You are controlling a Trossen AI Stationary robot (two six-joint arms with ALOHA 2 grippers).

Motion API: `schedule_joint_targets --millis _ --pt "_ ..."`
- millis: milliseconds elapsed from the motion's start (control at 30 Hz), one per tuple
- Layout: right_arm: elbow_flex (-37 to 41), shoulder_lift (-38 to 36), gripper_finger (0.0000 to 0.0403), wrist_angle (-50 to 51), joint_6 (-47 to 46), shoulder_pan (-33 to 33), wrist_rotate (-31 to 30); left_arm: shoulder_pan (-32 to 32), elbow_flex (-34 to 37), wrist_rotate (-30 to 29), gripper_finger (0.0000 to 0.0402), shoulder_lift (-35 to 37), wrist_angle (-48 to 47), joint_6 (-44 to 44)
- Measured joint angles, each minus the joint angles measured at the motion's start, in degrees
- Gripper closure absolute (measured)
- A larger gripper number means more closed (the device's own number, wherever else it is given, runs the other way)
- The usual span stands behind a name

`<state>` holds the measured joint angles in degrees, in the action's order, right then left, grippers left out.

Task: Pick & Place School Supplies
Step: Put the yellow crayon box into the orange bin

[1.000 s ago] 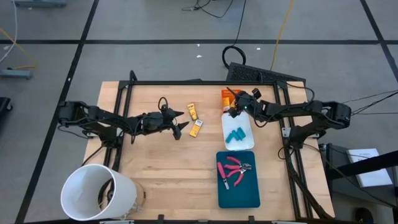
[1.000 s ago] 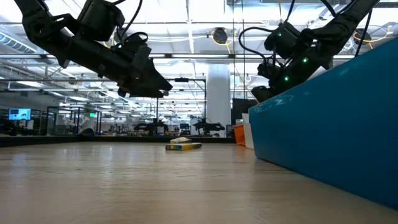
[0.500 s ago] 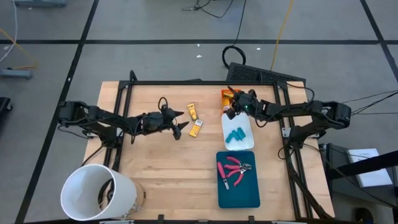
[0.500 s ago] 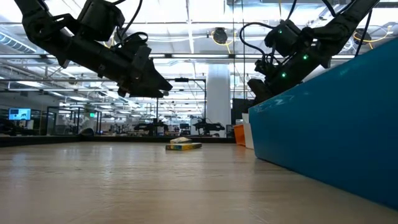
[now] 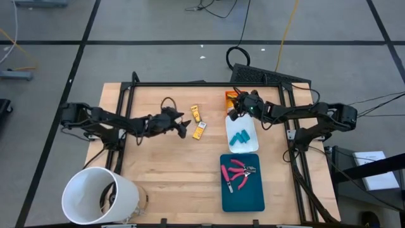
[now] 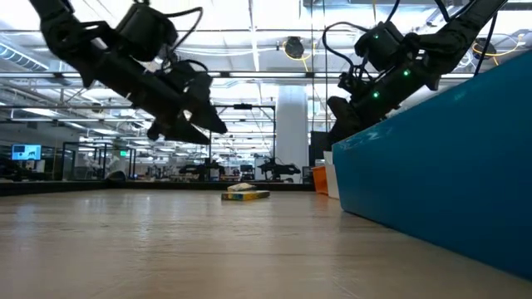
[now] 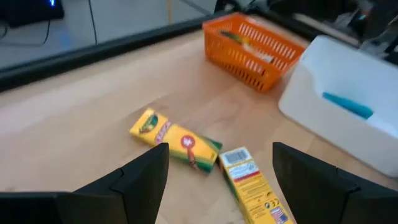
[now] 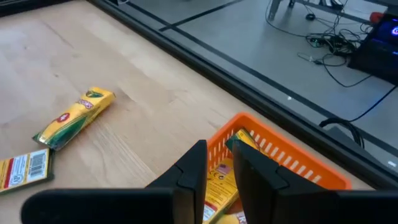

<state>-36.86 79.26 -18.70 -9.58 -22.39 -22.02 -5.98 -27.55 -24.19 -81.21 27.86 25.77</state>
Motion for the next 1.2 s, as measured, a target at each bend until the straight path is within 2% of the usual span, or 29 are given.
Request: schedule_joint_targets --millis 100,300,467,567,767,1000,1200 --pt "0.0 0.0 0.0332 -0.4 0.3 0.0 1.2 0.3 -4.3 0.1 0.0119 -3.5 -3.8 1.9" --pt "0.0 0.0 0.0332 -2.3 0.4 0.0 11.4 -0.5 -13.3 0.6 0.0119 -13.8 -9.9 5.2" --pt "0.0 0.0 0.0332 -2.8 0.4 0.0 11.8 -4.5 -20.0 3.9 0.0119 -22.3 -16.2 13.2" --pt "0.0 0.0 0.0332 -2.8 0.4 0.0 11.8 -6.9 -24.5 5.8 0.0119 -26.0 -22.6 13.3" --pt "0.0 0.0 0.0332 -2.5 0.4 0.0 11.8 -9.2 -32.6 5.8 0.0119 -29.6 -31.2 13.4" --pt "0.0 0.0 0.0332 -1.6 0.4 0.0 11.8 -9.3 -39.0 3.4 0.0119 -32.6 -44.6 7.9" --pt "0.0 0.0 0.0332 -0.5 0.4 0.0 11.8 -9.2 -39.3 3.4 0.0119 -31.6 -49.2 -6.0"
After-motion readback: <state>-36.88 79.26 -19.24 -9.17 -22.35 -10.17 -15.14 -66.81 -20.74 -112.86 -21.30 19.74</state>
